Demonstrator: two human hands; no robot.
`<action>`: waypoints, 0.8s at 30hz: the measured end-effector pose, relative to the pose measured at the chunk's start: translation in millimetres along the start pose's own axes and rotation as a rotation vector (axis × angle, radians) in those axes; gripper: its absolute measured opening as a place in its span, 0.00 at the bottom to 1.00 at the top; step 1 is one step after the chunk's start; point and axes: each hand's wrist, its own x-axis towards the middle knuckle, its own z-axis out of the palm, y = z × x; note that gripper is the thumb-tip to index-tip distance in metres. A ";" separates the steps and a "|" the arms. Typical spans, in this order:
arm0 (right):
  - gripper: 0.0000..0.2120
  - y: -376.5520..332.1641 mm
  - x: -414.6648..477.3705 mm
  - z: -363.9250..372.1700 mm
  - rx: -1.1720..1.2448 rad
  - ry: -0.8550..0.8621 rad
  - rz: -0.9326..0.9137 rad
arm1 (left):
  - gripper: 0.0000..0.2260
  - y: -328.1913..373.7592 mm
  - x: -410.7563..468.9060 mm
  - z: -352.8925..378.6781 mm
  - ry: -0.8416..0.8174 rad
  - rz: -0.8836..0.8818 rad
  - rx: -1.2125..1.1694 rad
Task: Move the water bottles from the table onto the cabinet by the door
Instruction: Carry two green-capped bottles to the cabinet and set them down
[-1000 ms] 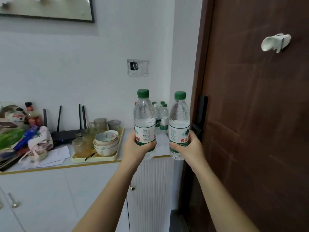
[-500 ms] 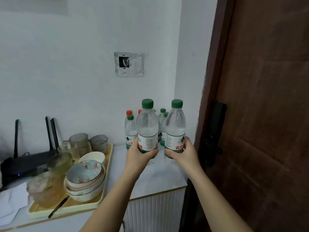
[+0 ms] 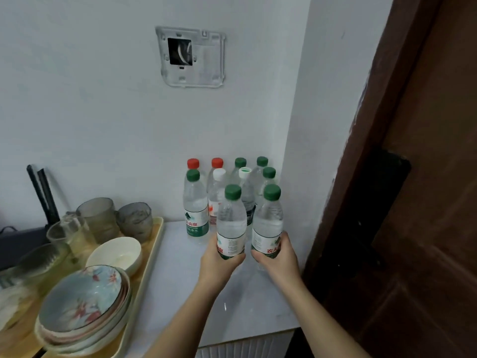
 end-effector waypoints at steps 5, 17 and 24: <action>0.22 21.2 20.4 1.4 -0.004 -0.043 -0.004 | 0.22 -16.9 15.7 16.9 0.052 -0.030 0.010; 0.26 41.5 34.3 1.3 0.032 -0.080 -0.036 | 0.24 -27.3 25.8 18.2 -0.043 0.018 0.135; 0.28 47.7 43.7 -0.2 0.053 -0.119 -0.022 | 0.23 -19.5 41.0 19.7 -0.140 0.034 0.230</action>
